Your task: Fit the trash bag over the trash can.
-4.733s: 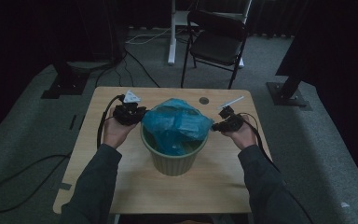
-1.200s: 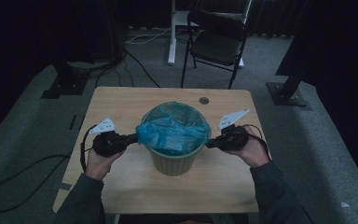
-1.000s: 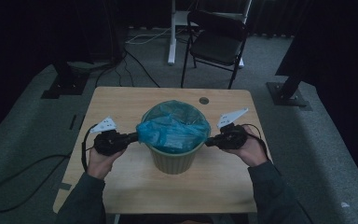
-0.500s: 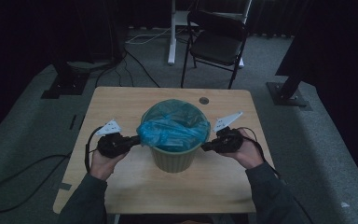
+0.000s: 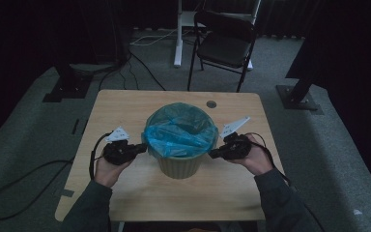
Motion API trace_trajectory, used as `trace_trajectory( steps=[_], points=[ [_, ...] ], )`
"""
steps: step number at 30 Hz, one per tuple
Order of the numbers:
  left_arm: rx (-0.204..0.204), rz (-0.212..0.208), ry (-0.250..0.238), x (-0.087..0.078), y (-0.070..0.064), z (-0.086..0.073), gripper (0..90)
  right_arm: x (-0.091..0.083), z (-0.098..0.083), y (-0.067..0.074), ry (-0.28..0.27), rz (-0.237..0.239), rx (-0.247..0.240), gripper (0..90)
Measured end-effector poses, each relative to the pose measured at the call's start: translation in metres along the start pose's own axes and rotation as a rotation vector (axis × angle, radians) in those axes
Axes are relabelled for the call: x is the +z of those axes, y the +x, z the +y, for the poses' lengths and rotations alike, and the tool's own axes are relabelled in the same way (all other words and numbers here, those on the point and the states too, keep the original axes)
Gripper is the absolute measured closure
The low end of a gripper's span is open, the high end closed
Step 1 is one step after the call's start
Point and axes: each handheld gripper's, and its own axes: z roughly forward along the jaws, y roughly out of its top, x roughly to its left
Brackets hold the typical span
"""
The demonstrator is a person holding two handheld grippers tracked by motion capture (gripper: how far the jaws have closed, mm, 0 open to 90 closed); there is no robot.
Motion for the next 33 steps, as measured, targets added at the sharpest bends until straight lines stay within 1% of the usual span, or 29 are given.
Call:
trace_trajectory(
  steps=[2,4,5,7,9,10,11,13,14,15,17,18,20,21,22,23,24,25,26,27,28,29,30,31,32,33],
  points=[
    [-0.014,0.002,-0.010,-0.005,0.002,-0.002,83.0,-0.001,-0.001,0.001,0.005,-0.010,-0.002,89.6],
    [-0.033,0.003,-0.034,-0.012,0.006,-0.004,77.3,-0.006,-0.003,0.002,-0.009,-0.022,-0.003,81.1],
    [-0.041,0.004,-0.045,-0.016,0.008,-0.005,74.2,-0.009,-0.003,0.003,-0.027,-0.024,-0.006,76.2],
    [-0.054,-0.011,-0.072,-0.023,0.012,-0.006,65.8,-0.015,-0.004,0.005,-0.050,-0.023,-0.007,70.7],
    [-0.067,-0.017,-0.097,-0.030,0.014,-0.006,61.0,-0.022,-0.004,0.007,-0.071,-0.020,-0.019,66.7],
    [-0.067,-0.017,-0.097,-0.030,0.014,-0.006,60.1,-0.022,-0.004,0.007,-0.071,-0.020,-0.019,66.7],
    [-0.069,-0.035,-0.123,-0.036,0.015,-0.005,58.5,-0.028,-0.003,0.012,-0.090,-0.024,-0.031,64.5],
    [-0.069,-0.037,-0.128,-0.037,0.014,-0.004,56.5,-0.030,-0.003,0.013,-0.098,-0.022,-0.036,63.8],
    [-0.067,-0.061,-0.147,-0.040,0.013,-0.001,55.3,-0.033,-0.001,0.017,-0.120,-0.015,-0.039,62.9],
    [-0.066,-0.072,-0.154,-0.040,0.012,0.001,54.5,-0.034,0.000,0.018,-0.124,-0.017,-0.041,62.3],
    [-0.066,-0.072,-0.154,-0.040,0.012,0.001,53.3,-0.034,0.002,0.020,-0.128,-0.020,-0.042,62.3],
    [-0.037,-0.110,-0.160,-0.037,0.005,0.010,50.7,-0.033,0.005,0.021,-0.125,-0.024,-0.039,61.5],
    [-0.031,-0.115,-0.155,-0.035,0.003,0.013,48.9,-0.030,0.007,0.022,-0.120,-0.036,-0.037,61.5],
    [-0.021,-0.132,-0.135,-0.030,0.000,0.016,48.2,-0.029,0.007,0.022,-0.122,-0.037,-0.036,61.7],
    [-0.021,-0.132,-0.135,-0.030,0.000,0.016,47.6,-0.029,0.007,0.022,-0.122,-0.037,-0.036,61.7],
    [-0.012,-0.145,-0.114,-0.025,-0.004,0.018,47.5,-0.028,0.007,0.021,-0.121,-0.042,-0.031,63.1],
    [-0.012,-0.145,-0.114,-0.025,-0.004,0.018,47.5,-0.028,0.006,0.021,-0.121,-0.046,-0.025,63.4],
    [-0.020,-0.159,-0.114,-0.023,-0.006,0.017,48.5,-0.028,0.006,0.020,-0.118,-0.053,-0.022,64.4],
    [-0.020,-0.159,-0.114,-0.023,-0.006,0.017,50.4,-0.028,0.006,0.020,-0.118,-0.053,-0.022,64.4],
    [-0.022,-0.168,-0.115,-0.023,-0.007,0.017,50.4,-0.027,0.006,0.020,-0.117,-0.054,-0.015,65.7],
    [-0.024,-0.178,-0.114,-0.022,-0.007,0.018,52.8,-0.026,0.007,0.019,-0.114,-0.052,-0.011,66.4],
    [-0.023,-0.194,-0.109,-0.022,-0.009,0.018,57.0,-0.024,0.008,0.020,-0.105,-0.053,-0.011,70.0],
    [-0.023,-0.194,-0.109,-0.022,-0.009,0.018,59.9,-0.024,0.008,0.020,-0.105,-0.053,-0.011,70.0],
    [-0.011,-0.202,-0.103,-0.022,-0.011,0.018,63.9,-0.022,0.009,0.020,-0.098,-0.049,-0.016,77.6],
    [-0.011,-0.202,-0.103,-0.022,-0.011,0.018,67.5,-0.022,0.009,0.020,-0.098,-0.049,-0.016,77.6],
    [0.008,-0.201,-0.091,-0.021,-0.014,0.019,72.1,-0.021,0.010,0.020,-0.097,-0.042,-0.018,84.6]
  ],
)
